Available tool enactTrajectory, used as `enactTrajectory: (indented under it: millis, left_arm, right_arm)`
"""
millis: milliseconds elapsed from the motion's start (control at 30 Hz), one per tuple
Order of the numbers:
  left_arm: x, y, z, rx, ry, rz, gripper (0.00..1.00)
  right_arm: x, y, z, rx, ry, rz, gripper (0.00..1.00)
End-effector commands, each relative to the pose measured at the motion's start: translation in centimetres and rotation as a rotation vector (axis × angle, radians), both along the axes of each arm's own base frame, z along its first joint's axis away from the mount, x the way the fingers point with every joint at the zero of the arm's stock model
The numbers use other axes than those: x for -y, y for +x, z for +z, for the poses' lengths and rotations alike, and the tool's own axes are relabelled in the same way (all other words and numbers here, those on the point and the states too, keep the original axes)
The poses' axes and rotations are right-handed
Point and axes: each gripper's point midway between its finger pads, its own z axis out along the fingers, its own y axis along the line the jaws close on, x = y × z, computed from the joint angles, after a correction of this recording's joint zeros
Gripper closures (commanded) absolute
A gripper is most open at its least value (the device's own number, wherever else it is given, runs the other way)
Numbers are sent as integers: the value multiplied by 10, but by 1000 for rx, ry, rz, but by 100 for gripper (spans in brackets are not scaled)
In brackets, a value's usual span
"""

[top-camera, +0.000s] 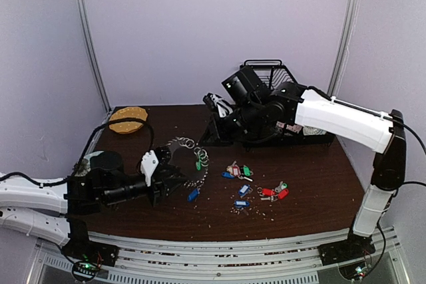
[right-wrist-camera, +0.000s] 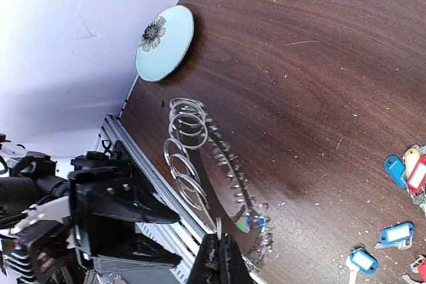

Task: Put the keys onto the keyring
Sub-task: Adjust the keyring to the key storage ring.

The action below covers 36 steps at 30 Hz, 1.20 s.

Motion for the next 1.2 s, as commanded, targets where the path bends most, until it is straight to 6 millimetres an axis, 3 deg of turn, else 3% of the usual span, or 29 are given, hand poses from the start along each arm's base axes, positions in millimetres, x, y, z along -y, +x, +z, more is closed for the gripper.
enactTrajectory:
  millis: [0,400,567,733,933,1167]
  left_arm:
    - [12,18,22,-12,-132,70,54]
    - [28,46,22,56,-117,165,51]
    - [29,54,16,71,-85,205,63]
    - [29,54,16,87,-75,200,99]
    - [23,60,2,137,12,239,100]
    - [5,71,13,356,121,383,100]
  right_arm:
    - [-11,-2,12,-4,68,-4,100]
    - [-16,-16,17,-13,111,9,100]
    - [-17,-20,20,-15,118,22,100]
    - [-17,-24,23,-26,126,40,100]
    - [-14,-33,30,-59,114,74,100]
    - [-19,-55,14,-160,88,106,100]
